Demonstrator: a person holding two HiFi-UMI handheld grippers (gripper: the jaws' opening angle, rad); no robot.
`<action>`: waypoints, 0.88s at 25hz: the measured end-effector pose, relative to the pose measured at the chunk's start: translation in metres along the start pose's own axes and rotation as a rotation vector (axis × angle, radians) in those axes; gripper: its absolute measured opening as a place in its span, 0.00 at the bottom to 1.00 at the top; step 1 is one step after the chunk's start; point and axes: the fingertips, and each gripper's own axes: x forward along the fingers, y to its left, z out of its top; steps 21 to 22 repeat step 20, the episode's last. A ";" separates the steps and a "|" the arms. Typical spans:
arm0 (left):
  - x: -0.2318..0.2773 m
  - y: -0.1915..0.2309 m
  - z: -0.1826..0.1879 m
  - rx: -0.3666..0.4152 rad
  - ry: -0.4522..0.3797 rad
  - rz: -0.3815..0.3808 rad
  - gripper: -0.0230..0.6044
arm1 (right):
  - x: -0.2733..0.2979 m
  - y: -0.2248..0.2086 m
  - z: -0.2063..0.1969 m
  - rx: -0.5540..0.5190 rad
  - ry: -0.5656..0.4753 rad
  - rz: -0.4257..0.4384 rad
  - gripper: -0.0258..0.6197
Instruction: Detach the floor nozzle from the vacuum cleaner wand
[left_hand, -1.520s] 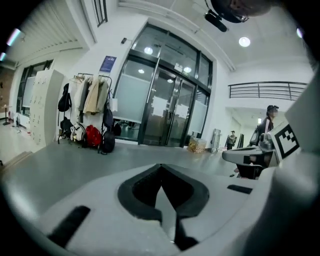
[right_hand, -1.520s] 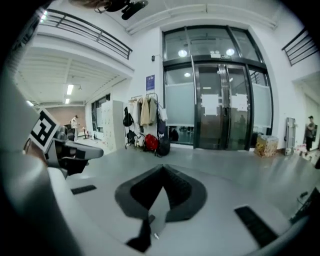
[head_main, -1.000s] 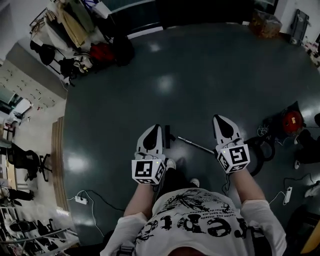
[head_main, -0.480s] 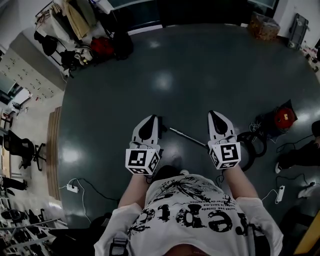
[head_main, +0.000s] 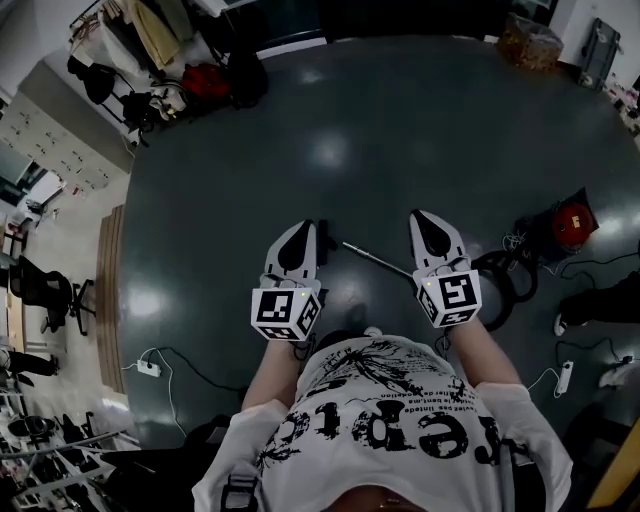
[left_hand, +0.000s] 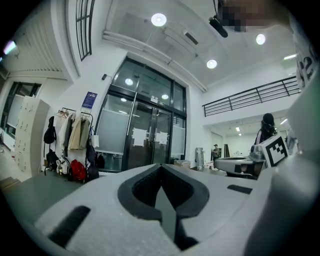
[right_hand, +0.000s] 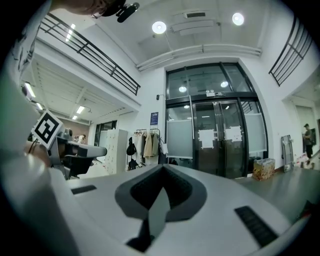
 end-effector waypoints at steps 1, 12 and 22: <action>0.000 0.000 -0.002 -0.006 0.001 0.002 0.04 | 0.000 0.001 -0.001 -0.007 0.005 0.005 0.04; -0.004 0.012 -0.009 -0.015 0.009 0.037 0.04 | 0.010 0.004 -0.014 -0.002 0.041 0.019 0.04; 0.006 0.016 -0.012 -0.050 0.006 0.065 0.04 | 0.008 -0.008 -0.015 0.016 0.065 -0.002 0.04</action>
